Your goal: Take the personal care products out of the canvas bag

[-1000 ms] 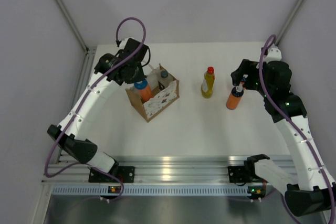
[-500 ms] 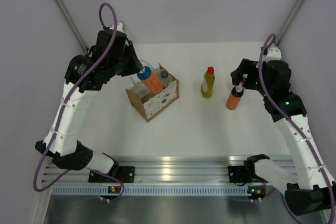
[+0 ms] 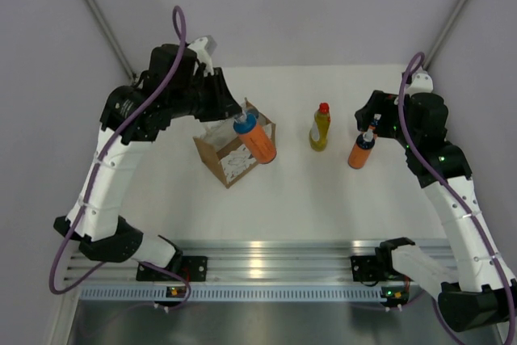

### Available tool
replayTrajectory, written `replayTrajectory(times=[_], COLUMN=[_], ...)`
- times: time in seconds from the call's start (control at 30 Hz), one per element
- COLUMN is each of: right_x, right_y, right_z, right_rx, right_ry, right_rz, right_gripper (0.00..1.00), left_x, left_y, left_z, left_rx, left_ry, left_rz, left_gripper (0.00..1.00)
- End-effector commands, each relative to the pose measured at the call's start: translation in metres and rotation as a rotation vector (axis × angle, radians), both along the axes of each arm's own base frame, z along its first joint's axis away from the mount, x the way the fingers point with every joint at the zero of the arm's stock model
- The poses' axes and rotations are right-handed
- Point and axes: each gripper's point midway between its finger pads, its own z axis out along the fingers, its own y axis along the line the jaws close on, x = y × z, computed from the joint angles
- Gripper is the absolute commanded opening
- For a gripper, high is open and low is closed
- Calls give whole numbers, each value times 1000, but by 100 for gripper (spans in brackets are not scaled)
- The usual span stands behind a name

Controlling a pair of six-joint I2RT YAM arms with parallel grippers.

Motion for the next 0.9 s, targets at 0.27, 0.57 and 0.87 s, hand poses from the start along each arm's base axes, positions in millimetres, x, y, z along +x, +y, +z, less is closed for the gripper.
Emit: replayTrajectory(times=[0.27, 0.57, 0.87], right_x=[-4, -21, -42], right_y=[-6, -15, -17], right_z=[34, 34, 38], right_rx=[31, 34, 70], right_ry=[-75, -72, -82], right_rz=[-41, -81, -87], right_gripper=[82, 83, 86], left_x=[14, 37, 75], left_y=[-81, -125, -153], left_z=[4, -41, -94], left_rx=[44, 218, 314], left_ry=[-175, -225, -264], left_rz=[-47, -6, 50], left_gripper=[0, 0, 0])
